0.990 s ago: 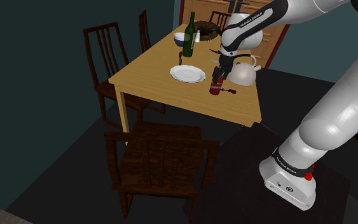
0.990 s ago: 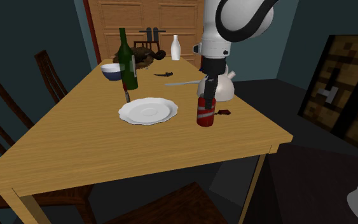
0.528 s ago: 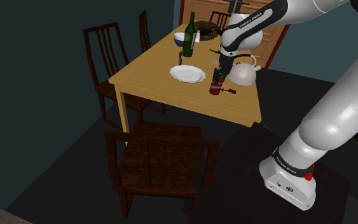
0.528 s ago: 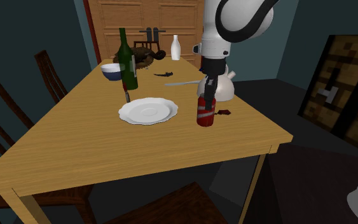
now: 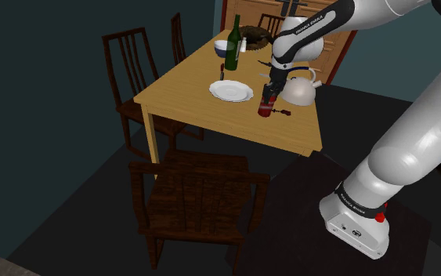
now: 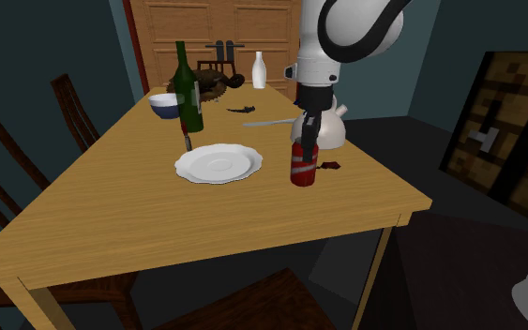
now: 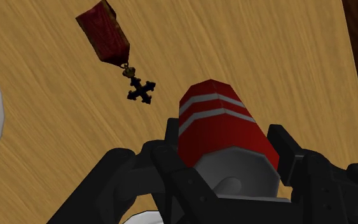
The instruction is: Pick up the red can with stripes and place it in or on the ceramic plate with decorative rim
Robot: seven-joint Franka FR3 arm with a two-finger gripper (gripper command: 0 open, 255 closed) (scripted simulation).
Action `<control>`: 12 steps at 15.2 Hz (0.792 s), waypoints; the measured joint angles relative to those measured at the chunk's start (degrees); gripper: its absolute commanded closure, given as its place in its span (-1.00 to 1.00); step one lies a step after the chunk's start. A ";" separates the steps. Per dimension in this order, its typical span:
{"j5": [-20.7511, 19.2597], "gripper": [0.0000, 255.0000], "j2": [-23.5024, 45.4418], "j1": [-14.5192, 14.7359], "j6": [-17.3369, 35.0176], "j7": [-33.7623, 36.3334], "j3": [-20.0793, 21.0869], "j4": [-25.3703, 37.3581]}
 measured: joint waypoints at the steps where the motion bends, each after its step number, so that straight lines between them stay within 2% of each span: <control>1: -0.06 1.00 -0.21 0.04 -0.34 0.11 0.04 0.11; 12: -1.22 1.00 -4.91 -0.02 -8.55 0.88 0.12 3.70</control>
